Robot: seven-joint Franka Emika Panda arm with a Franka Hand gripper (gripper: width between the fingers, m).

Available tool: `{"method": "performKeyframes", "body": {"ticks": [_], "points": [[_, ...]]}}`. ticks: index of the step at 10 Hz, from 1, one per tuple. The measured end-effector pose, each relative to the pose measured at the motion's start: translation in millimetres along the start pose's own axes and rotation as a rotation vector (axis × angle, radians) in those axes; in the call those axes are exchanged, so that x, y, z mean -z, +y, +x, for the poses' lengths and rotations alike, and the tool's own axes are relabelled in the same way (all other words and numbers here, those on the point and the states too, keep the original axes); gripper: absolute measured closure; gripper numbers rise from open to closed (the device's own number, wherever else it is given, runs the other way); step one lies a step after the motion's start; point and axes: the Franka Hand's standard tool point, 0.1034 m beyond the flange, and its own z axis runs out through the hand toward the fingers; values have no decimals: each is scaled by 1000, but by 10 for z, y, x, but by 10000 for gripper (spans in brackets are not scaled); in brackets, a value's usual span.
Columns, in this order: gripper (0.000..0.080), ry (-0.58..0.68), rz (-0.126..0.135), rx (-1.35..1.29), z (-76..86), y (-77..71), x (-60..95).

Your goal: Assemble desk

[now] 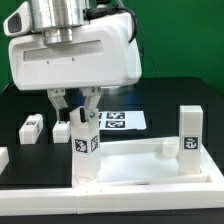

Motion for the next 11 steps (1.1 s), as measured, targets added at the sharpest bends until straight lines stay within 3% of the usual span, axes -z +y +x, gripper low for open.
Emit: {"method": "performKeyframes", "body": {"ticks": [2, 3, 4, 5, 6, 11], "points": [[509, -10, 1, -8, -10, 10, -4], [427, -53, 3, -35, -55, 44, -15], [290, -100, 4, -58, -96, 64, -9], [290, -149, 9, -94, -153, 74, -9], [182, -163, 1, -112, -201, 60, -40], [150, -170, -8, -118, -264, 36, -106]]}}
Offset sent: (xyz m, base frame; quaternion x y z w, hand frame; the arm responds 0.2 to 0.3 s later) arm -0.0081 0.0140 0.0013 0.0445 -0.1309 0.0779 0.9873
